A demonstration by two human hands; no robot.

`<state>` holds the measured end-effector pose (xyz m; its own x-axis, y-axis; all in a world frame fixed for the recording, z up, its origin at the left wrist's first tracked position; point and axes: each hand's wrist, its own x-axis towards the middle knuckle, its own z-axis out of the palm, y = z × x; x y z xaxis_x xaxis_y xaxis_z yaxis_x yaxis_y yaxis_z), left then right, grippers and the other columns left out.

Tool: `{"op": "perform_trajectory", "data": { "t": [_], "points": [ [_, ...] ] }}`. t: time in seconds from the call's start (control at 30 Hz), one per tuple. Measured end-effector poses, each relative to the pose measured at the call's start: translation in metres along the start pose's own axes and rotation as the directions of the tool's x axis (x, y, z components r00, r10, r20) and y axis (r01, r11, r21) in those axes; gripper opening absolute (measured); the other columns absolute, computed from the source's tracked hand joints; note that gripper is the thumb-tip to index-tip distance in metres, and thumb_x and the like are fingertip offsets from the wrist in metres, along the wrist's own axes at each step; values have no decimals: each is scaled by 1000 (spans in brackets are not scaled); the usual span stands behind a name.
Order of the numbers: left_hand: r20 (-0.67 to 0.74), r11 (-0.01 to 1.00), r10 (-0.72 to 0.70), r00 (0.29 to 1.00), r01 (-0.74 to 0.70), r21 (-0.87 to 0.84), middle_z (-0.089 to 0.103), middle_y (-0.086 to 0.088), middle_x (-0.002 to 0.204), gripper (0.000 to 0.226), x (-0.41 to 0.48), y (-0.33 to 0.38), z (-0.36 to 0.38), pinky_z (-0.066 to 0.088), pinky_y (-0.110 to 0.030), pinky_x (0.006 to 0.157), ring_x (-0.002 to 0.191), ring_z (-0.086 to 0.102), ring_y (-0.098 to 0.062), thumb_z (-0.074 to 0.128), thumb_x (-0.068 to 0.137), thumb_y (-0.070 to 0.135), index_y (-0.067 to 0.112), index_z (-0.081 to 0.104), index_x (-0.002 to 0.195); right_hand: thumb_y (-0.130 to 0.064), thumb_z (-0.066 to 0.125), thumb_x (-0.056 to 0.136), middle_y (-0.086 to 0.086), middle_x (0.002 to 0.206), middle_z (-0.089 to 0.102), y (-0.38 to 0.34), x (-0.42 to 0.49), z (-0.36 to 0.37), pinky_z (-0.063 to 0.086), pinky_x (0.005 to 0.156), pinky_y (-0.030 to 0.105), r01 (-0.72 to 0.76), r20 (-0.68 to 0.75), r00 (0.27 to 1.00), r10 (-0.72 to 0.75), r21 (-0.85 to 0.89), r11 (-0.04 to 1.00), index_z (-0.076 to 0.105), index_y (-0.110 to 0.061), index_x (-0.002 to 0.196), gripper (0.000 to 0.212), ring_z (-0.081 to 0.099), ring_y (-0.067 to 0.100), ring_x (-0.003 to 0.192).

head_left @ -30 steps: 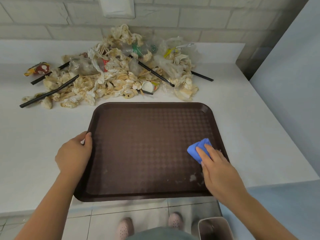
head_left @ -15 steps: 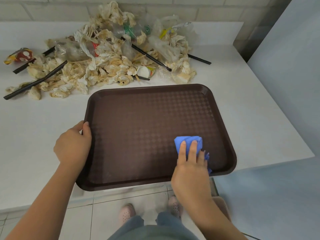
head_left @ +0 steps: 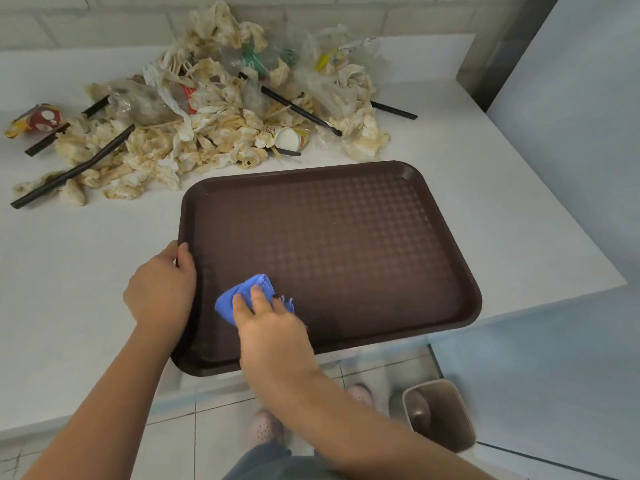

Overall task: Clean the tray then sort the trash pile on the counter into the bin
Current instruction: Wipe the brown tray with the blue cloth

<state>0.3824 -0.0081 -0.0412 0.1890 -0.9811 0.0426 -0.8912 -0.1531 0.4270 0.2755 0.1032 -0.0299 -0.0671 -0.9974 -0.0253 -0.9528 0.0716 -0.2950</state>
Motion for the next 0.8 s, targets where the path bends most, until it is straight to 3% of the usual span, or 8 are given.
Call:
{"op": "perform_trajectory", "data": {
  "t": [0.1, 0.13, 0.2, 0.3, 0.4, 0.47, 0.57, 0.8],
  "points": [
    [5, 1000, 4, 1000, -4, 6, 56, -19, 75, 37, 0, -1, -1, 35, -36, 66, 71, 49, -36, 33, 99, 32, 11, 63, 106, -15, 56, 72, 7, 122, 63, 40, 6, -26, 50, 84, 33, 31, -86, 996, 6, 414, 910, 62, -13, 123, 51, 63, 27, 100],
    [7, 1000, 7, 1000, -8, 6, 52, -14, 71, 37, 0, -2, 0, 35, -36, 65, 68, 45, -34, 33, 99, 32, 11, 63, 103, -14, 50, 76, 6, 126, 61, 60, 4, -37, 46, 92, 31, -10, -119, 990, 77, 485, 874, 59, -11, 126, 51, 59, 22, 108],
    [8, 1000, 8, 1000, -8, 5, 48, -9, 66, 37, -1, -2, 1, 34, -35, 62, 65, 44, -32, 32, 99, 32, 10, 62, 98, -13, 49, 82, 2, 129, 58, 110, -6, -56, 38, 95, 18, -66, -217, 955, 200, 505, 860, 56, -13, 130, 48, 54, 13, 112],
    [4, 1000, 2, 1000, -2, 5, 48, -10, 65, 35, 0, -3, 3, 34, -34, 61, 64, 44, -33, 33, 99, 30, 9, 60, 93, -19, 48, 90, 4, 132, 51, 173, -21, -70, 33, 90, 14, -177, -265, 915, 304, 415, 892, 50, -17, 134, 44, 53, 16, 110],
    [-11, 1000, 2, 1000, -2, -2, 50, -11, 67, 33, 1, -3, 4, 34, -35, 63, 65, 44, -33, 34, 98, 29, 9, 60, 97, -19, 49, 96, 12, 126, 47, 204, -33, -67, 39, 76, 24, -265, -260, 912, 319, 221, 939, 44, -14, 139, 43, 52, 18, 85],
    [-23, 1000, 5, 1000, -5, -9, 55, -15, 73, 34, 1, -4, 5, 36, -36, 64, 68, 46, -33, 34, 98, 29, 10, 61, 104, -14, 55, 92, 19, 109, 56, 206, -39, -64, 43, 60, 29, -284, -278, 919, 280, 27, 958, 48, -6, 134, 43, 55, 26, 68],
    [-31, 1000, 7, 999, -8, -17, 63, -23, 87, 35, 2, -4, 7, 38, -40, 68, 76, 52, -39, 34, 99, 29, 10, 60, 112, -7, 70, 80, 20, 77, 59, 203, -46, -59, 40, 42, 31, -336, -297, 911, 287, -125, 934, 57, 1, 121, 44, 54, 31, 48],
    [-20, 1000, 24, 1000, -24, -15, 64, -23, 87, 34, 6, -3, 8, 37, -38, 68, 81, 56, -43, 35, 99, 30, 11, 62, 110, -5, 82, 68, 18, 68, 55, 158, -47, -51, 27, 40, 23, -364, -255, 911, 324, -125, 923, 64, -1, 113, 49, 49, 31, 37]
  ]
}}
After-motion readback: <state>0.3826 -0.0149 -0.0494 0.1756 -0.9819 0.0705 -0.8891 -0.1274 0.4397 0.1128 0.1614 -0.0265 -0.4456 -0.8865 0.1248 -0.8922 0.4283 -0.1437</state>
